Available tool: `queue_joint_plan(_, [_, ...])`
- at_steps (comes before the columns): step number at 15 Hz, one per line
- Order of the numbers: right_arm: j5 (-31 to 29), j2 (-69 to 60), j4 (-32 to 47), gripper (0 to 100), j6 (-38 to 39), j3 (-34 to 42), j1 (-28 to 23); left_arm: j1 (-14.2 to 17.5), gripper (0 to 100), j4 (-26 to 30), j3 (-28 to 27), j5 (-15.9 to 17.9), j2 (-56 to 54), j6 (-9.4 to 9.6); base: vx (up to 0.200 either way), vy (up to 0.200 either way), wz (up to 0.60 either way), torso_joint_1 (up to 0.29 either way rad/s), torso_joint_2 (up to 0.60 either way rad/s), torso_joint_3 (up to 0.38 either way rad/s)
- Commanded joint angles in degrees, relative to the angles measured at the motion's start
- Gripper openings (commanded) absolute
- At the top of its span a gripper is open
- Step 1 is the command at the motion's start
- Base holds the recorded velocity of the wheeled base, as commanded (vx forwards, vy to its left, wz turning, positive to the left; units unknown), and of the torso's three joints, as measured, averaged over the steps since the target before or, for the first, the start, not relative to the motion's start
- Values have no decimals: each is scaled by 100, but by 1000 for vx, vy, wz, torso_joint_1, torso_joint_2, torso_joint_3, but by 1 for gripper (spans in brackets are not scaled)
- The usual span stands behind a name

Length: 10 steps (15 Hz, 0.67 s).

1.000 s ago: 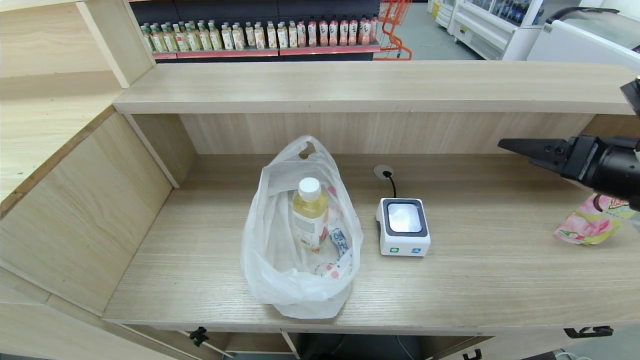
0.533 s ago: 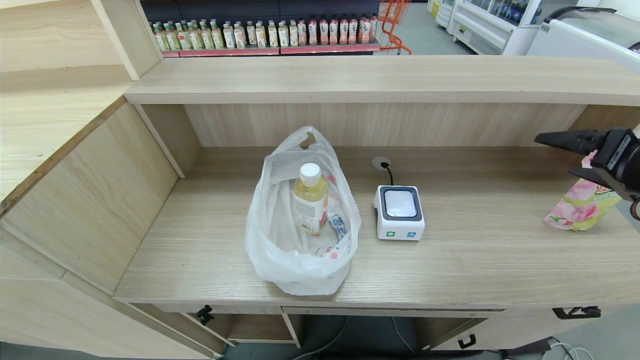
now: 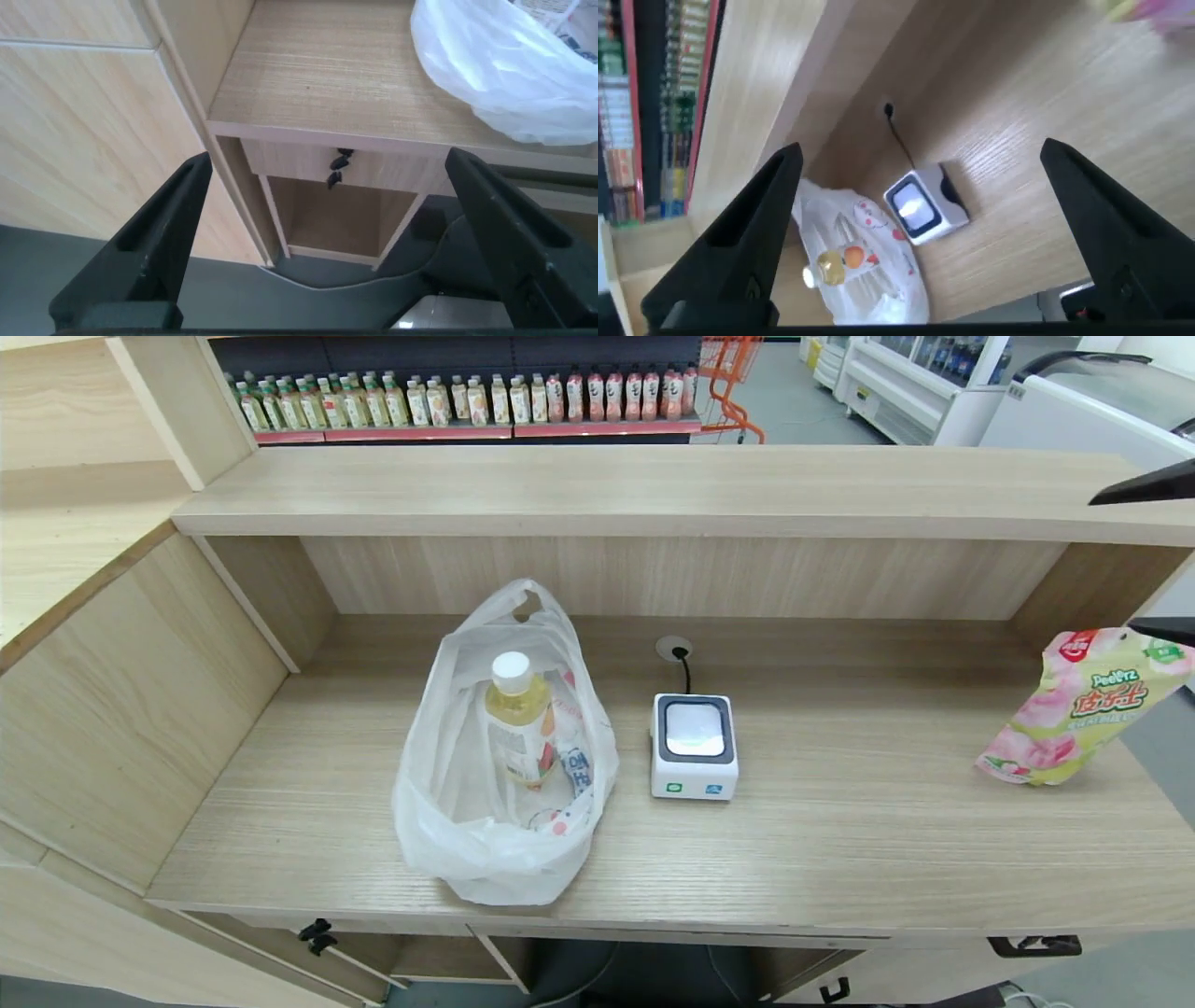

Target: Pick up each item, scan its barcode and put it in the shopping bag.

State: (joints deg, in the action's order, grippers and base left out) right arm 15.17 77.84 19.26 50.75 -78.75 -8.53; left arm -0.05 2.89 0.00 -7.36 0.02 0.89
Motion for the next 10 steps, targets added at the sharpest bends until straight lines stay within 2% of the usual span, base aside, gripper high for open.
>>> queue_joint_plan(1, [-5,329,456,100,198,-448,-518,-4,100,1,0,-2,6,-1,0,-200,0,2,7,-2])
queue_joint_plan(4, [4,548,834,100,339,-387,-1133,-4,100,1,0,-2,-2,8,0,-200,0,5,4,-1])
queue_joint_plan(7, [4,812,922,100,471,-422,-1414,-4,100,1,0,-2,-2,8,0,-200,0,2,5,-1])
queue_joint_plan(10, [4,988,930,100,699,-431,-1441,-4,100,1,0,-11,-2,-27,0,0,0,0,0,0])
